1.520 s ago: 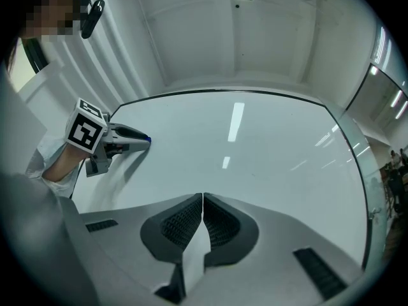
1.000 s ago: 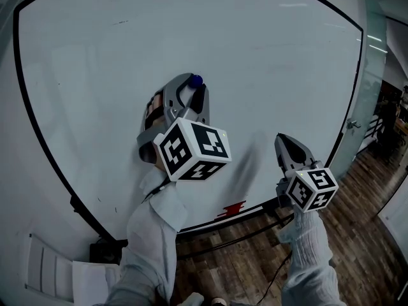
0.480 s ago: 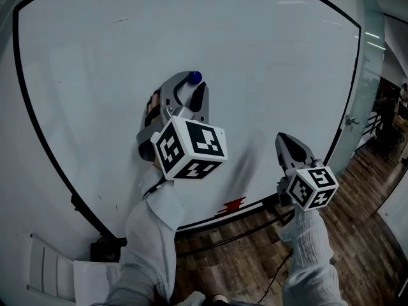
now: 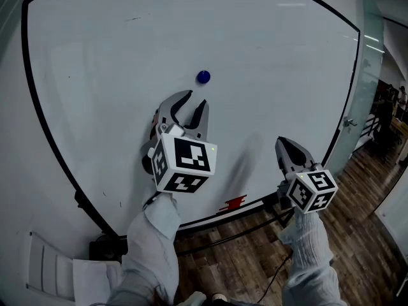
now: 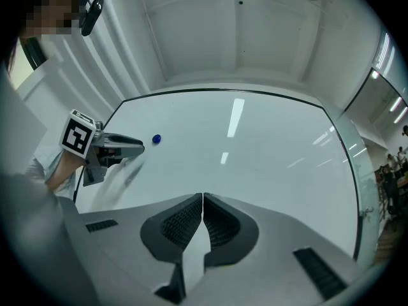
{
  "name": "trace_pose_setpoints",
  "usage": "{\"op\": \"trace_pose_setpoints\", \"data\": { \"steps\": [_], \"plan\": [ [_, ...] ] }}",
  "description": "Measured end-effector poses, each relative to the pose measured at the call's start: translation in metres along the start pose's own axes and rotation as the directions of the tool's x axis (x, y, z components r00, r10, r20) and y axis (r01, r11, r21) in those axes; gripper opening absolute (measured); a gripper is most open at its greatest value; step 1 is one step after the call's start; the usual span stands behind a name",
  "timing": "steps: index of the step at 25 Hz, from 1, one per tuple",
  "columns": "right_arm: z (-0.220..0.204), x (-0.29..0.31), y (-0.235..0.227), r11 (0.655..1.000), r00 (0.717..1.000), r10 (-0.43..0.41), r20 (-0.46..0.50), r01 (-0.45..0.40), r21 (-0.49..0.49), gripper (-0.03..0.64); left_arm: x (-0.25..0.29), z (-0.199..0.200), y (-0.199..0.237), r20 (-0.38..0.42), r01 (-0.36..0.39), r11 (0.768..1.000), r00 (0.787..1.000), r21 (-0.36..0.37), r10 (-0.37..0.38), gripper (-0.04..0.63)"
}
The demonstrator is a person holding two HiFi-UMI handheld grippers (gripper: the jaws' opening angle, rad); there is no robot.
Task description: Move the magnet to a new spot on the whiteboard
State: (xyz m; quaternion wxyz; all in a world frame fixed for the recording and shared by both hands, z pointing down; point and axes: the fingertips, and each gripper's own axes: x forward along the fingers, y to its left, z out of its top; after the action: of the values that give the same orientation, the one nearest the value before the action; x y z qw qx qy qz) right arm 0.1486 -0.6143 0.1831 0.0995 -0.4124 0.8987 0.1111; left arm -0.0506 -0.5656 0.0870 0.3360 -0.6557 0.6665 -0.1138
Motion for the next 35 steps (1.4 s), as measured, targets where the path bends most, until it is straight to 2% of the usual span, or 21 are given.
{"op": "trace_pose_setpoints", "data": {
  "steps": [17, 35],
  "plan": [
    [-0.018, -0.04, 0.058, 0.999, 0.999, -0.012, -0.032, 0.014, 0.035, 0.029, -0.068, -0.077, -0.026, -0.08, 0.083, 0.99, 0.993, -0.112, -0.092, 0.132],
    [-0.065, -0.089, 0.143, 0.997, 0.994, -0.011, -0.111, 0.02, 0.075, 0.029, -0.169, -0.152, -0.045, -0.151, 0.141, 0.959, 0.972, -0.247, -0.181, 0.127]
  ]
}}
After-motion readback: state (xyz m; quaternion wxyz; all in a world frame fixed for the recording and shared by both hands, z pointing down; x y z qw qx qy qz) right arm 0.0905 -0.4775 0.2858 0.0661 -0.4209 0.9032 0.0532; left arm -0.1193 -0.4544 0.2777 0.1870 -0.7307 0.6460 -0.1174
